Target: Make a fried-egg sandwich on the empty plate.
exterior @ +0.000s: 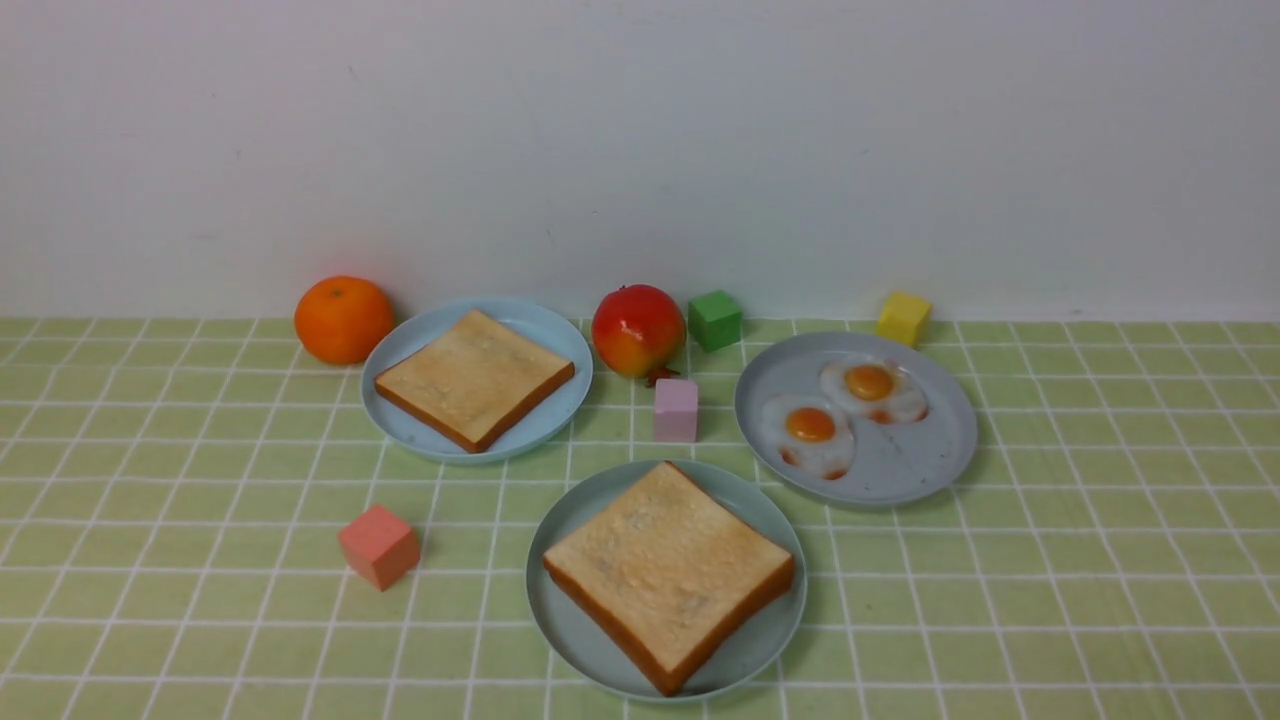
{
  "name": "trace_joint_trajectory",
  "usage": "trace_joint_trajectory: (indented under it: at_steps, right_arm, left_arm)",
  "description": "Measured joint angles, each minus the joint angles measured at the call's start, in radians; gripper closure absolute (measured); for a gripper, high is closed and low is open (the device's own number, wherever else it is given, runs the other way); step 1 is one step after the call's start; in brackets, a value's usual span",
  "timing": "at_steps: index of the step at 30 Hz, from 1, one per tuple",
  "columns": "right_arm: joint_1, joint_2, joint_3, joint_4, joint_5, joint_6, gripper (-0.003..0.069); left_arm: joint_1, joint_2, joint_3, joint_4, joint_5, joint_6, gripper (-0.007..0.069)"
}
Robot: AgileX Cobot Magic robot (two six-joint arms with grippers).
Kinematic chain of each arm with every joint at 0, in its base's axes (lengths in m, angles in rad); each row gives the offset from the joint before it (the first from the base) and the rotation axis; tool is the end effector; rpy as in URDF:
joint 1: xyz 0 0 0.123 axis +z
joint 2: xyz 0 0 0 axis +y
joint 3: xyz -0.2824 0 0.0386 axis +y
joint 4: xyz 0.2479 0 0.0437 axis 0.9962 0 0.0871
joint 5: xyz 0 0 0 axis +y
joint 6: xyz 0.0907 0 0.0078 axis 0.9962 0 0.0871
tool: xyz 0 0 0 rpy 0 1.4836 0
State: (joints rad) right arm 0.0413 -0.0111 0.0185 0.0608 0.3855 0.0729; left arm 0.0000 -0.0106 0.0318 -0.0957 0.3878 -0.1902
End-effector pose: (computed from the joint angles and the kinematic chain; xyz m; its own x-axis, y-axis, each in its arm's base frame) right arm 0.0520 0.0042 0.1729 -0.3057 0.1163 -0.9450 -0.0238 0.9913 0.1297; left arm 0.0523 -0.0033 0.1683 -0.3120 -0.2751 -0.9094 -0.0537 0.9607 -0.2722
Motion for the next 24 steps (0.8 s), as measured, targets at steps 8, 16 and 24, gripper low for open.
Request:
trace_joint_trajectory:
  at_steps: [8, 16, 24]
  right_arm:
    - [0.000, 0.000, 0.000, 0.000, 0.000, 0.000, 0.0637]
    - [0.000, 0.000, 0.000, 0.000, 0.000, 0.000, 0.0627]
    - [0.000, 0.000, 0.000, 0.000, 0.000, 0.000, 0.0615]
  left_arm:
    - [0.000, 0.000, 0.000, -0.001, 0.000, -0.001, 0.0638]
    - [0.000, 0.000, 0.000, -0.001, 0.000, -0.001, 0.0637]
    - [0.000, 0.000, 0.000, -0.001, 0.000, -0.001, 0.0635]
